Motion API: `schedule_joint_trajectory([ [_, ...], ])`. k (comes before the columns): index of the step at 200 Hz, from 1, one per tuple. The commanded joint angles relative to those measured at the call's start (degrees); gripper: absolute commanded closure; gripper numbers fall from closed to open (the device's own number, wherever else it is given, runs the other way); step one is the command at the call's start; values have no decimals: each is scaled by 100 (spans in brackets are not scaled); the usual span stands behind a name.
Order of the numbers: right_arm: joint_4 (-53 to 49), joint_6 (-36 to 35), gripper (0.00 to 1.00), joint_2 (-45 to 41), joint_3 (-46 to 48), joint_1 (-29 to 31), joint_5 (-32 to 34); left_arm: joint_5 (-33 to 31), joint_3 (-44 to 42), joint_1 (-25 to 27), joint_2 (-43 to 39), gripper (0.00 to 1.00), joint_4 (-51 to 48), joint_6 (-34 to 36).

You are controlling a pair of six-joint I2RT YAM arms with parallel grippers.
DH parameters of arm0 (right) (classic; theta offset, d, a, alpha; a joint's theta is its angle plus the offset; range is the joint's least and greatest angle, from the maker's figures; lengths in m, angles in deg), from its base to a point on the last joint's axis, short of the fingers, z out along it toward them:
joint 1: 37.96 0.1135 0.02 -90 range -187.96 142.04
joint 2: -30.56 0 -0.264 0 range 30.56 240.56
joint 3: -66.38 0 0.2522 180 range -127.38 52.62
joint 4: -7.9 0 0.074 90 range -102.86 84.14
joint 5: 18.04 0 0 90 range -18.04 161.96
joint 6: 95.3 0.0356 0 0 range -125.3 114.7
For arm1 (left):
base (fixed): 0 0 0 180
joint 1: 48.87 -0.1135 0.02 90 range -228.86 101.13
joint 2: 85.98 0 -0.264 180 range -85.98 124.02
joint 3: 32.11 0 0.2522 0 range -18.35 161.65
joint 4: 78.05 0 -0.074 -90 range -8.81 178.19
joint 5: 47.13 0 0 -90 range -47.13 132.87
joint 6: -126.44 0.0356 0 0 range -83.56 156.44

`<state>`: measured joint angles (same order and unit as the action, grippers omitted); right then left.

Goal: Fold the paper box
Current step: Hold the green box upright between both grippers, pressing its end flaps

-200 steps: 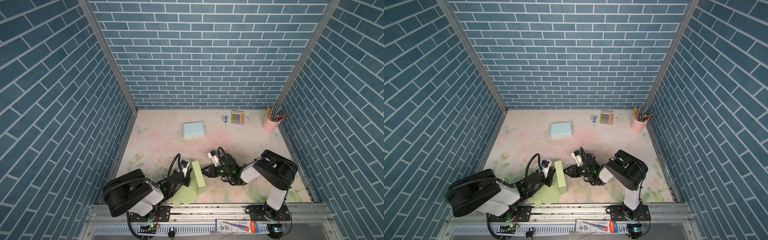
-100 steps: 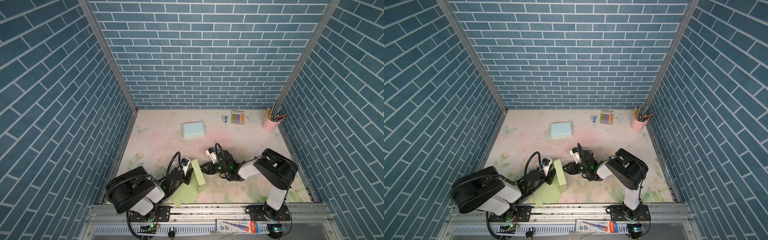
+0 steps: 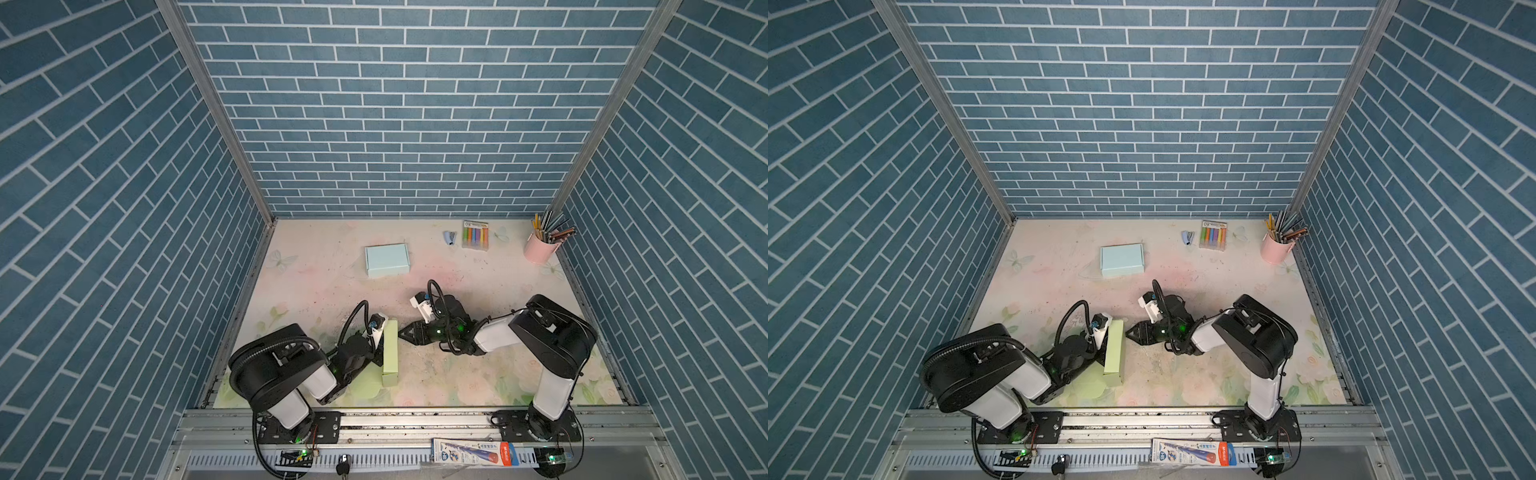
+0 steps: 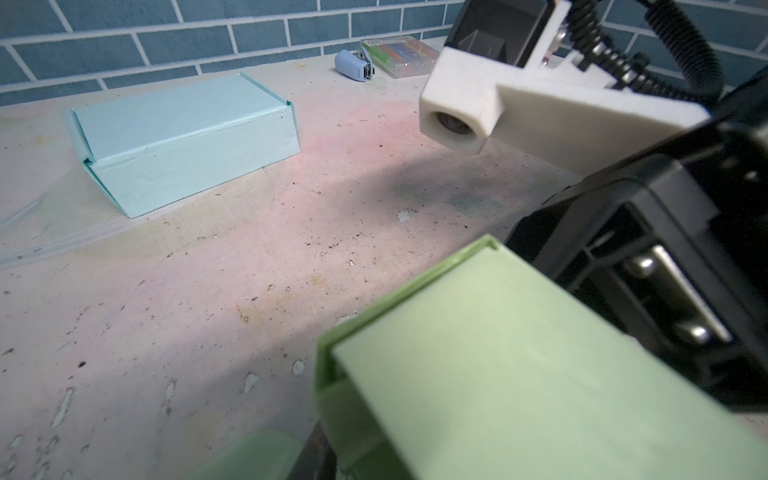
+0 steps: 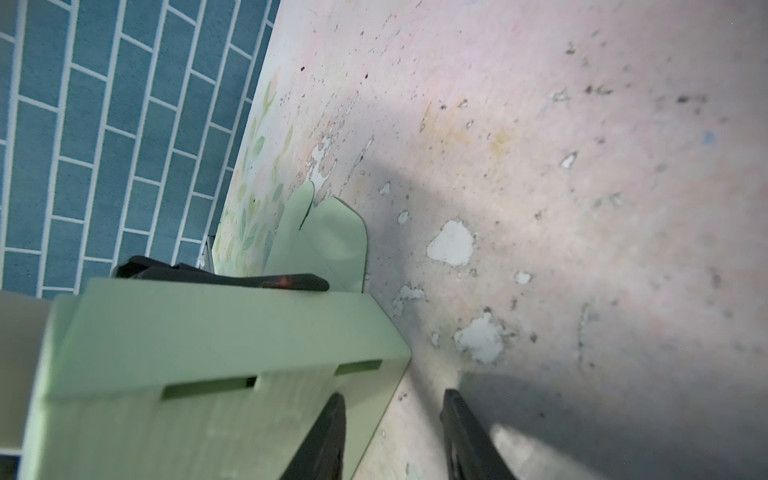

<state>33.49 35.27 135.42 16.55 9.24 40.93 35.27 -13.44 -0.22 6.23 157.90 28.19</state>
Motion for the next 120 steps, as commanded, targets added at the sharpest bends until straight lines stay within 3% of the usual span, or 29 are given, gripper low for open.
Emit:
schedule_joint_trajectory([
  [1, -138, -206, 60, -26, -80, -66, -92, 125, 62, -13, 80, 70, 216, 39],
  [120, -736, -446, 60, -497, 10, -292, 95, -85, -197, 4, -417, 73, -202, -226],
])
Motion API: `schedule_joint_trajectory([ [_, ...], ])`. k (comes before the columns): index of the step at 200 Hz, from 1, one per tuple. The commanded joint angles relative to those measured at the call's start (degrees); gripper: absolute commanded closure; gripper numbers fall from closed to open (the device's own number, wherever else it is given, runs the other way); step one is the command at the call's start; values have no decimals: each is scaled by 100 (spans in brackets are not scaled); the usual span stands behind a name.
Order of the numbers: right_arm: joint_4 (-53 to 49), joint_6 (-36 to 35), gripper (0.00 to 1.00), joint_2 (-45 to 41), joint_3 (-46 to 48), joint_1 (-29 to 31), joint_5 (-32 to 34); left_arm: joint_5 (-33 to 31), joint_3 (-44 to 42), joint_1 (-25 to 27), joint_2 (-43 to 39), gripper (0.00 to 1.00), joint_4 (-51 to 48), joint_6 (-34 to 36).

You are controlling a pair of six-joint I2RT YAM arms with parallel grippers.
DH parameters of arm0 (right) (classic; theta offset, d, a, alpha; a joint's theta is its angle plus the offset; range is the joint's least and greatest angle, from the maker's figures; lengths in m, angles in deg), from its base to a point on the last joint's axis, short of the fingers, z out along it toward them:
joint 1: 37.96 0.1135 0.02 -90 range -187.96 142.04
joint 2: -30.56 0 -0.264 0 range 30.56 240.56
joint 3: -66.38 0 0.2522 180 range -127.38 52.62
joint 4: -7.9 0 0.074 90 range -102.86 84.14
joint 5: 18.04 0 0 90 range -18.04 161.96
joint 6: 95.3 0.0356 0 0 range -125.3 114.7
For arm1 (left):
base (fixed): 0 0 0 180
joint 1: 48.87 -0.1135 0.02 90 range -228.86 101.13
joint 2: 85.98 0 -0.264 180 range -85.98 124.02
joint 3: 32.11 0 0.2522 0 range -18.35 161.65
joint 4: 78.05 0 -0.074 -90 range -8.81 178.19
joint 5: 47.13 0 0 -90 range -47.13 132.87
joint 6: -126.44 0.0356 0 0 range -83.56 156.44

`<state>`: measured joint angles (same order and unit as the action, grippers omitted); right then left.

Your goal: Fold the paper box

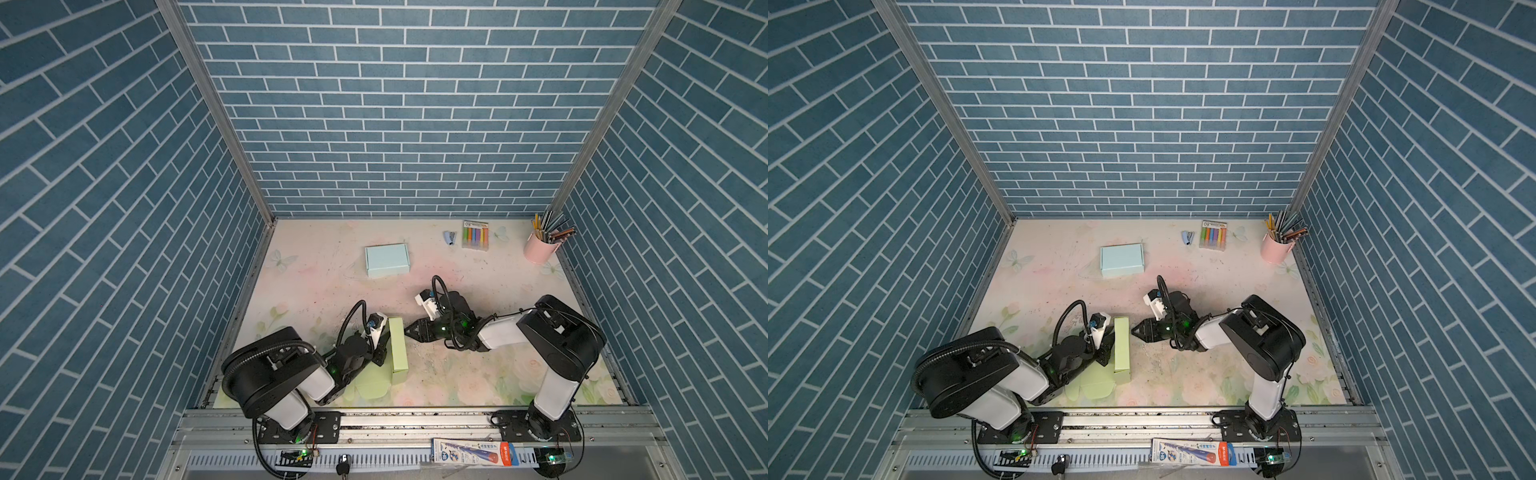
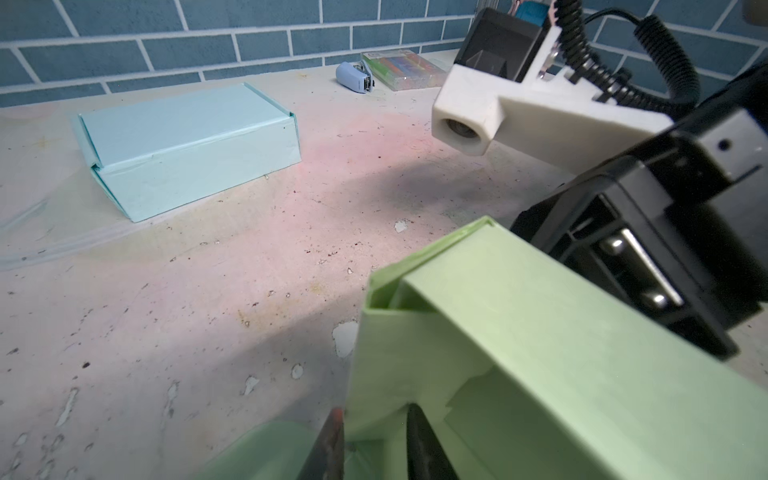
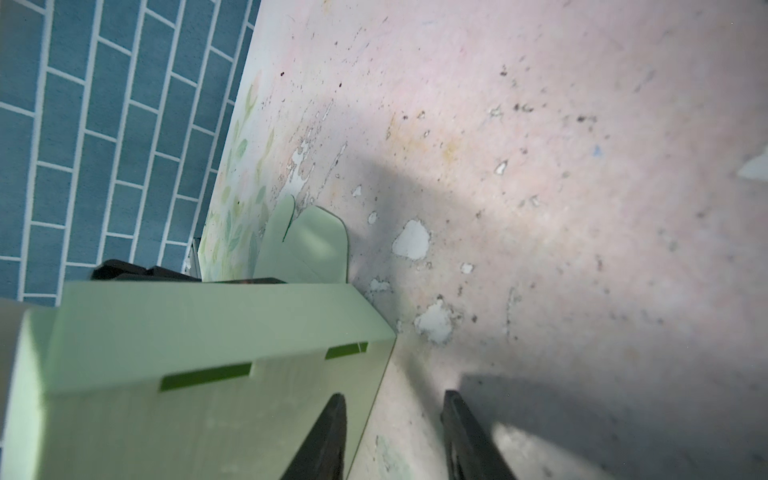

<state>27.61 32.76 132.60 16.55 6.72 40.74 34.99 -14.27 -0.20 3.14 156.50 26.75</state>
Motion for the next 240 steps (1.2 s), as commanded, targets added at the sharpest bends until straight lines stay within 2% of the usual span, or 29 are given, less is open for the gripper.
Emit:
schedule_joint_trajectory([
  [1, -148, -194, 60, -213, 11, -44, 116, -56, -120, 2, -112, 73, -63, -88],
  [48, -191, -185, 60, -283, 36, -146, 37, -158, -286, 3, -587, 73, -473, -270],
  [96, -544, -346, 60, -828, 207, -328, 129, -151, -311, 25, -901, 73, -974, -556],
  [123, -1343, -604, 52, -1520, 140, -326, 433, -335, -259, 158, -1207, 73, -1529, -673],
  [143, -2550, -905, 39, -2220, -270, -31, 1123, -372, -257, 162, -1462, 73, -1804, -789],
  [155, -2989, -932, 36, -2454, -516, 173, 1275, -451, -279, 165, -1625, 73, -1913, -853],
  [185, -3782, -936, 19, -2389, -1160, 843, 1799, -794, -312, 126, -2140, 73, -2350, -1106],
  [207, -4104, -892, 19, -2102, -1465, 1267, 2194, -930, -301, -19, -2652, 73, -2839, -1370],
  [240, -4305, -757, 17, -1814, -1637, 1611, 2714, -577, -552, -473, -3601, 72, -3125, -1696],
])
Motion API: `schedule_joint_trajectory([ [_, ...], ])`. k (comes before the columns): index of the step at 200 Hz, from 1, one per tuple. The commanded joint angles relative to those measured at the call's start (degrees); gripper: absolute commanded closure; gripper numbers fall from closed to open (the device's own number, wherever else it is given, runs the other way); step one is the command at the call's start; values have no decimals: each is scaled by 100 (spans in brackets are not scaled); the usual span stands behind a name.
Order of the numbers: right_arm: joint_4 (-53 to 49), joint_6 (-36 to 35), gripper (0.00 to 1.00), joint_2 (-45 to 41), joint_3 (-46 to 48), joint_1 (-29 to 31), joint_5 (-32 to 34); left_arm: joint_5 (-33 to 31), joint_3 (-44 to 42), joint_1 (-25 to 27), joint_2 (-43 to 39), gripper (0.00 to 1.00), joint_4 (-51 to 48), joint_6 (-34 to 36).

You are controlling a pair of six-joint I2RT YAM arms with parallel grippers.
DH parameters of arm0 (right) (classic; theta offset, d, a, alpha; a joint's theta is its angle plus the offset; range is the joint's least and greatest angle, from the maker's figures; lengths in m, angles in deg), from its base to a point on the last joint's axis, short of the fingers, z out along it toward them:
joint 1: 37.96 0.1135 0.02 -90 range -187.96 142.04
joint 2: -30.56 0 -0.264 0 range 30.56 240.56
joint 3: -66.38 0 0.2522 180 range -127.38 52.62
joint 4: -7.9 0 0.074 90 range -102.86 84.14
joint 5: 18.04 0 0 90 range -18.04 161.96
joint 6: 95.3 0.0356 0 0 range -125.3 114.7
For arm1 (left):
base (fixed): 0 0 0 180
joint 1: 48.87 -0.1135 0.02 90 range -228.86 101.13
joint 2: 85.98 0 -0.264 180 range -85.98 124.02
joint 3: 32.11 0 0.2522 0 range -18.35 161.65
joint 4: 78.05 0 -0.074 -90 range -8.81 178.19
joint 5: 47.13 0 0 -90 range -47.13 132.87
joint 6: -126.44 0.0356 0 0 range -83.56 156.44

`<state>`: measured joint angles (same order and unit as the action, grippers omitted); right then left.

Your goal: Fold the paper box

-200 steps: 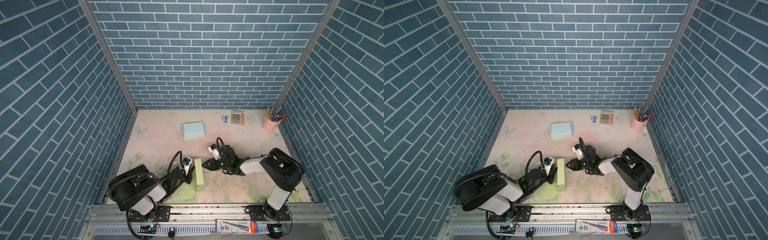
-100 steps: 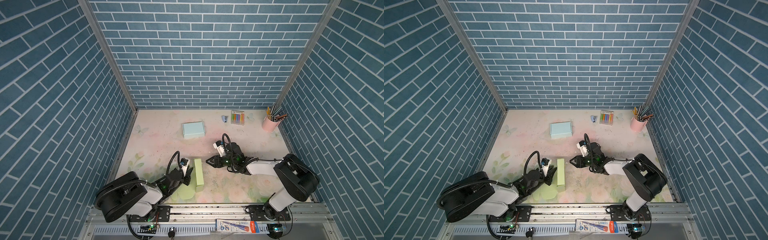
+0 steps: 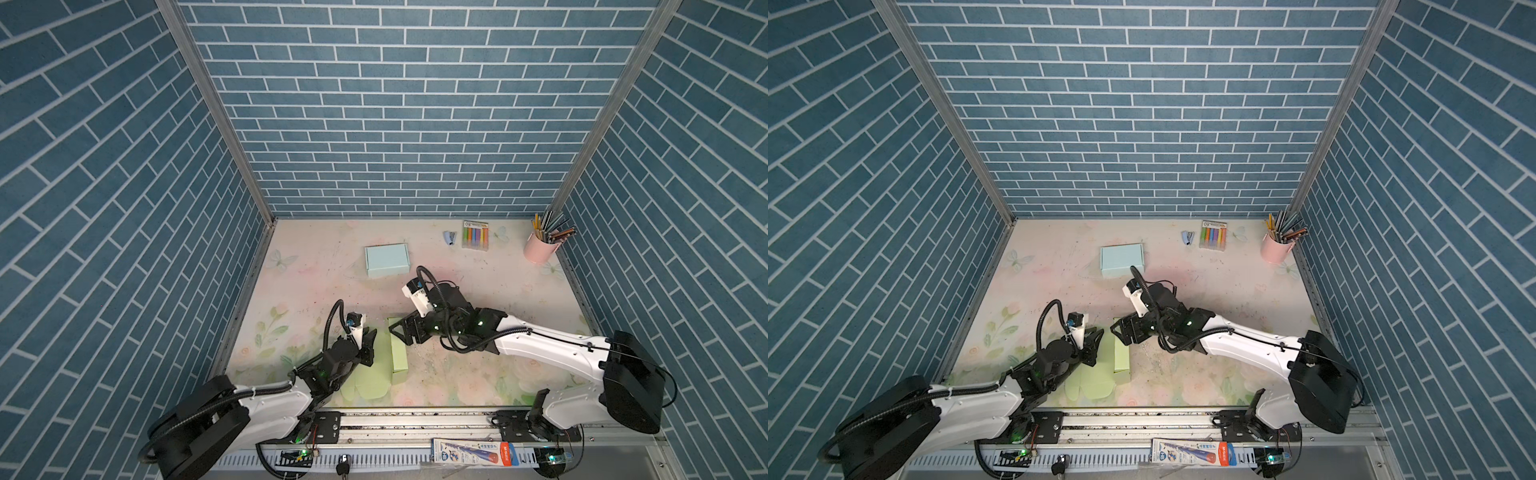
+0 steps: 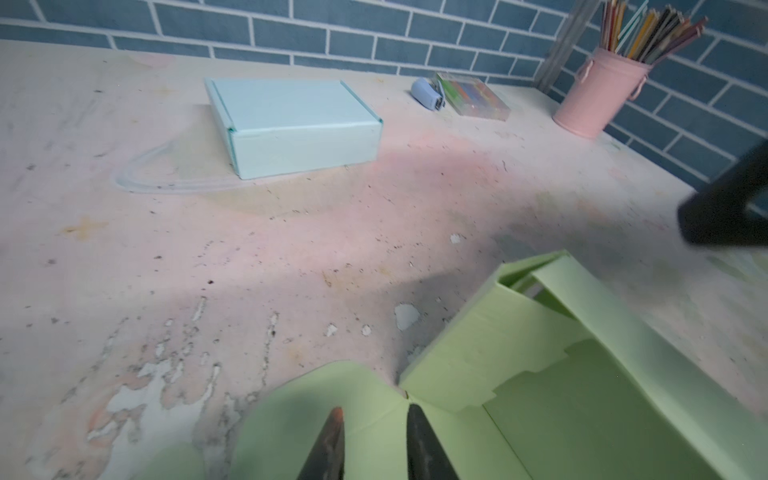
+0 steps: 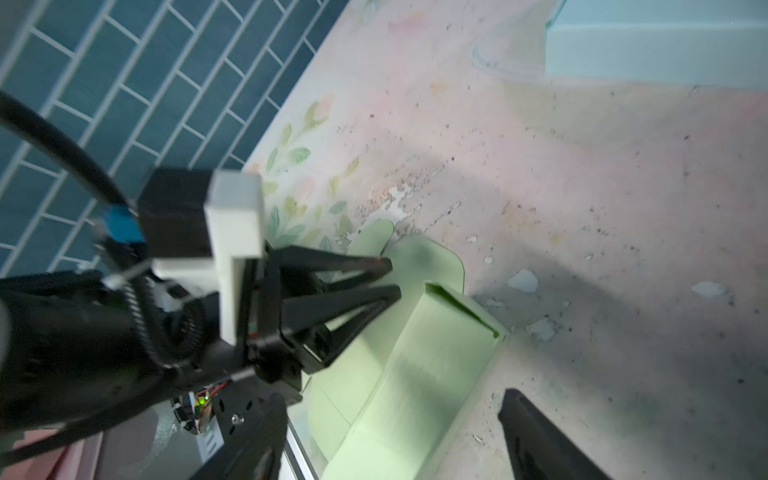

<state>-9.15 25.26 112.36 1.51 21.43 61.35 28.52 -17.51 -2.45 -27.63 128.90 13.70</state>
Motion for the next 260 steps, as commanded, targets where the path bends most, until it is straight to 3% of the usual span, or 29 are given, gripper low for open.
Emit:
schedule_joint_trajectory([
  [1, -628, -3, 17, 221, -134, 146, 650, 76, -235, -256, -556, 72, -372, -395],
  [42, -572, -23, 17, 585, -291, 252, 523, 101, -283, -290, -1397, 71, -784, -348],
  [82, -633, -140, 17, 843, -507, 335, 444, 152, -357, -297, -1572, 69, -776, -336],
  [169, -1183, -684, 32, 1061, -759, 321, 639, 347, -159, -302, -956, 67, -574, -94],
  [260, -1784, -2135, 48, 851, -723, -47, 380, 1403, 153, -200, 440, 59, 297, 580],
])
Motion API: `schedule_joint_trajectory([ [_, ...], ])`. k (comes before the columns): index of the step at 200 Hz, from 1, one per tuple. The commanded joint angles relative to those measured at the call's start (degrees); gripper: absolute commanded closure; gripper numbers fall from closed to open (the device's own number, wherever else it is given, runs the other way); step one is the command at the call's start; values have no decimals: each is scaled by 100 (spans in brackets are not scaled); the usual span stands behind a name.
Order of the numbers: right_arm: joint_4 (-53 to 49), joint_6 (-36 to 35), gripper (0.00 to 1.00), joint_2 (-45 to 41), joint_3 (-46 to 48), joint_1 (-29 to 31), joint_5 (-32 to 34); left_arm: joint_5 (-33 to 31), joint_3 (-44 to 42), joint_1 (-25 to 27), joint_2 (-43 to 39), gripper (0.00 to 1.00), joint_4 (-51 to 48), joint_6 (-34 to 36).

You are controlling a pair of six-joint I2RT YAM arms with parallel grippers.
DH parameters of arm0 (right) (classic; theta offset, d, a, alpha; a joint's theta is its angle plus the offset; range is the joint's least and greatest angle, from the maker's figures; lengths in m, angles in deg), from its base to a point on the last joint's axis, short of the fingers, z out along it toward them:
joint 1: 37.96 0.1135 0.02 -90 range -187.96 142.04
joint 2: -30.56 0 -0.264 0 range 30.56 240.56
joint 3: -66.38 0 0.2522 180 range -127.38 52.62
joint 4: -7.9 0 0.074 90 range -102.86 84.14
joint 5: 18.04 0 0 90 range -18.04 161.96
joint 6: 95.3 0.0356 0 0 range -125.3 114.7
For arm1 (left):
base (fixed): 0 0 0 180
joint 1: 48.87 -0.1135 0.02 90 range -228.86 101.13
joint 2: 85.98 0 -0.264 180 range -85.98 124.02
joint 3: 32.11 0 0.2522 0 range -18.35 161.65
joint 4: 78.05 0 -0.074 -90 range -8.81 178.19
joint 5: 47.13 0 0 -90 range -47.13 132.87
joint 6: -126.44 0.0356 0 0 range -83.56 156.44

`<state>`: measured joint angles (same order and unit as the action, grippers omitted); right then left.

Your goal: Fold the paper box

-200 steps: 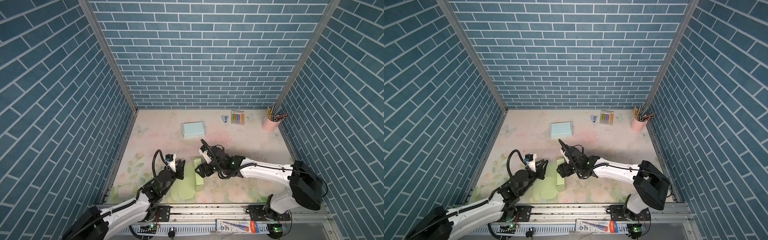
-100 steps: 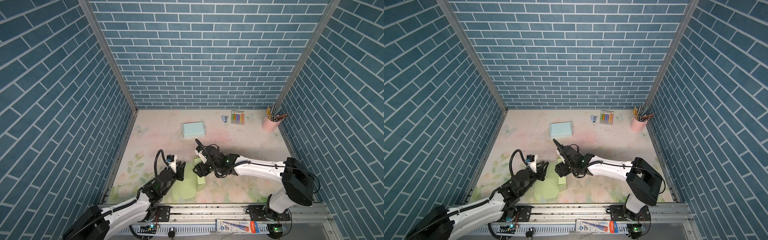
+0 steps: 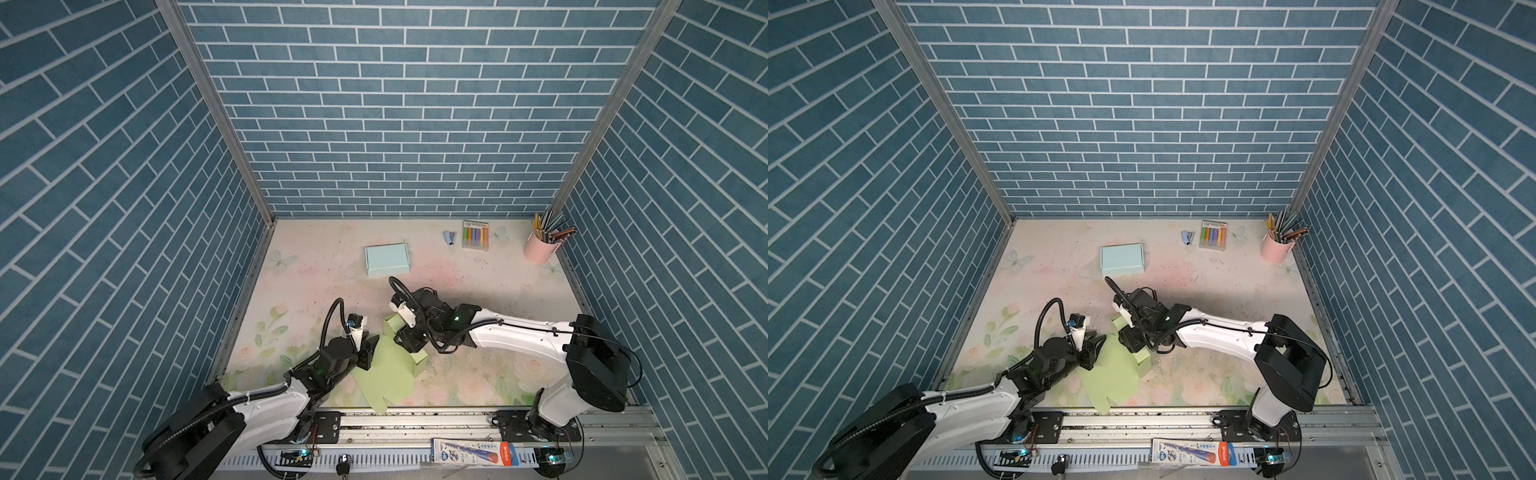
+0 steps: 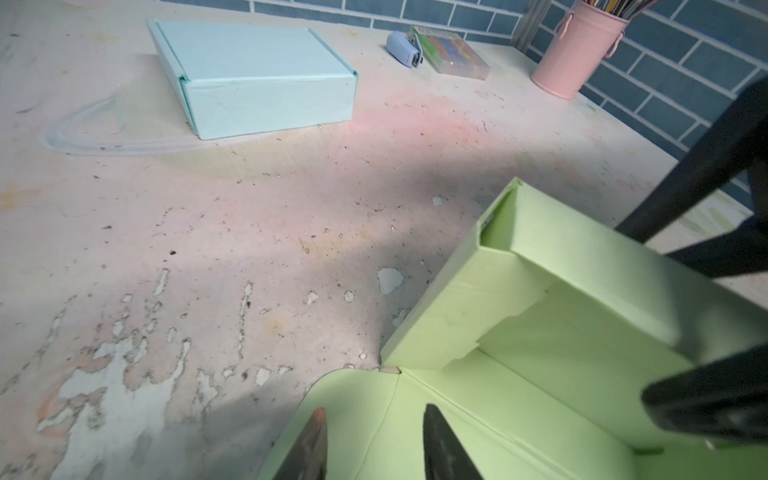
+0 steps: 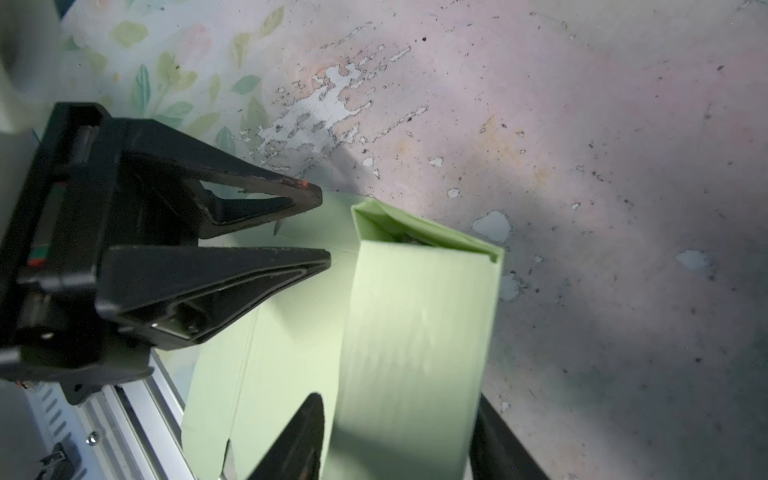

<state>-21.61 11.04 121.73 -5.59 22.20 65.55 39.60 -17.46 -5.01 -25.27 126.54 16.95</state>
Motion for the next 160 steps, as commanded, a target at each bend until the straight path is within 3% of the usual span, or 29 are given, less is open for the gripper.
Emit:
schedule_joint_trajectory([
  [1, -541, -720, 48, -93, -9, -130, -42, 302, 149, 59, 213, 59, 547, 262],
  [48, -408, -904, 49, -314, 148, -223, -309, 576, 264, 223, 641, 53, 1186, 683],
  [92, -258, -904, 51, -488, 326, -224, -417, 337, 565, 211, 990, 52, 1193, 950],
  [119, -210, -926, 52, -531, 351, -224, -460, 340, 679, 163, 1137, 46, 1206, 1090],
  [160, -195, -966, 53, -484, 293, -207, -528, 465, 893, 150, 1558, 46, 1402, 1370],
])
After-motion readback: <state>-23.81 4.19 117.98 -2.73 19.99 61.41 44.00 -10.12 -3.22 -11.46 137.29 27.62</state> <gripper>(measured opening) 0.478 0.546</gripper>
